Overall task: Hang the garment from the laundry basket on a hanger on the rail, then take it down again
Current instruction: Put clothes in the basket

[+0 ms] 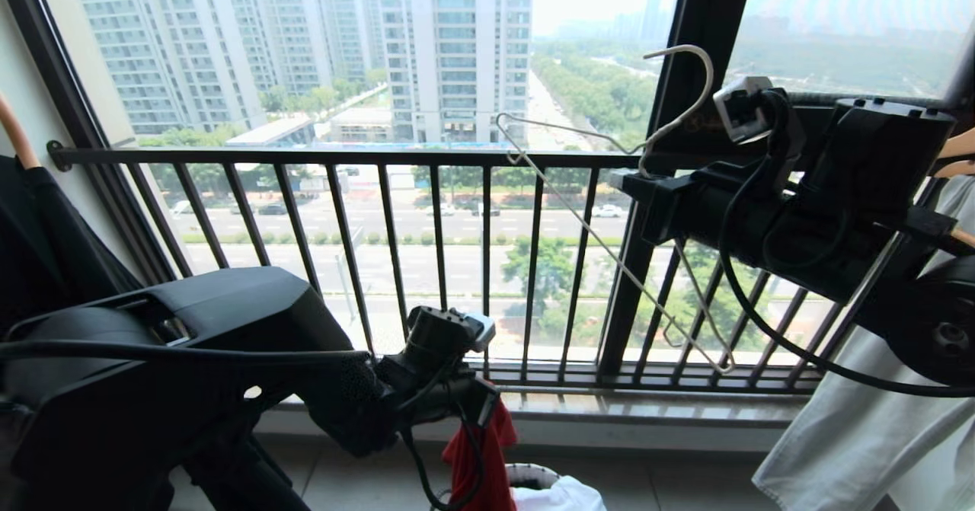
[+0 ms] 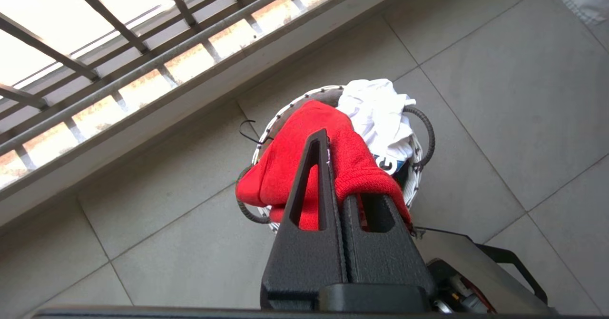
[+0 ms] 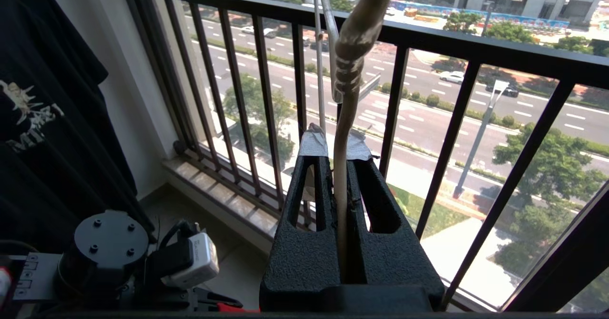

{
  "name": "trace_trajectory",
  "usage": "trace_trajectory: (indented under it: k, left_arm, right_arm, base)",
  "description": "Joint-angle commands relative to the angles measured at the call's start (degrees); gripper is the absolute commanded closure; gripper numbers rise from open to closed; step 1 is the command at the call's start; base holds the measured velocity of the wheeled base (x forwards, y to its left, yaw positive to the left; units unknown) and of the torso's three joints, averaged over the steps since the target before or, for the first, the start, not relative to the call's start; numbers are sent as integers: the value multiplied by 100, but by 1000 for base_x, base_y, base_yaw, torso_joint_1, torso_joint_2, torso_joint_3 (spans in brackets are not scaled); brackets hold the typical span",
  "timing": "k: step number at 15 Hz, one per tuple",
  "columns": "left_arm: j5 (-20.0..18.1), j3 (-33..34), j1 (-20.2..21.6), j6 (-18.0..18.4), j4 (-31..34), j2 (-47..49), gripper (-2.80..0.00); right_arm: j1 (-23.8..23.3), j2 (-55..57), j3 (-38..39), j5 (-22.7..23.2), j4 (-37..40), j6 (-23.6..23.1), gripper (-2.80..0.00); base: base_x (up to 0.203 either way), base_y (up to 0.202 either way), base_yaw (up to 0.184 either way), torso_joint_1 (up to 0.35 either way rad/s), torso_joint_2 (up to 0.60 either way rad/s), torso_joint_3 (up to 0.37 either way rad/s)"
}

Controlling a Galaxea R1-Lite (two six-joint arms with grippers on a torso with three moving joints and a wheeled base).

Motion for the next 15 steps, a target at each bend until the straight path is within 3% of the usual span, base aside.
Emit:
trace_trajectory:
  k: [1, 4, 5, 8, 10, 15]
  left_arm:
    - [-3, 5, -1, 4, -18, 140, 0]
    - [6, -70, 8, 4, -26, 334, 0]
    - [6, -83, 8, 6, -26, 351, -280]
    - [38, -50, 4, 50, -25, 317, -280]
    - [177, -3, 12, 343, -26, 329, -280]
    - [264, 261, 45, 631, -18, -290, -280]
  right_arm:
    - [3, -61, 6, 5, -29, -2, 0]
    - [3, -61, 23, 6, -29, -55, 0]
    - [3, -61, 23, 8, -29, -55, 0]
    - [3, -61, 32, 14, -29, -63, 0]
    - [3, -61, 24, 6, -29, -64, 0]
    - [12, 71, 52, 14, -29, -82, 0]
  base:
    - [0, 0, 0, 0, 0, 0]
    - [0, 0, 0, 0, 0, 0]
    - [0, 0, 0, 0, 0, 0]
    - [0, 0, 0, 0, 0, 0]
    - [0, 0, 0, 0, 0, 0]
    - [0, 0, 0, 0, 0, 0]
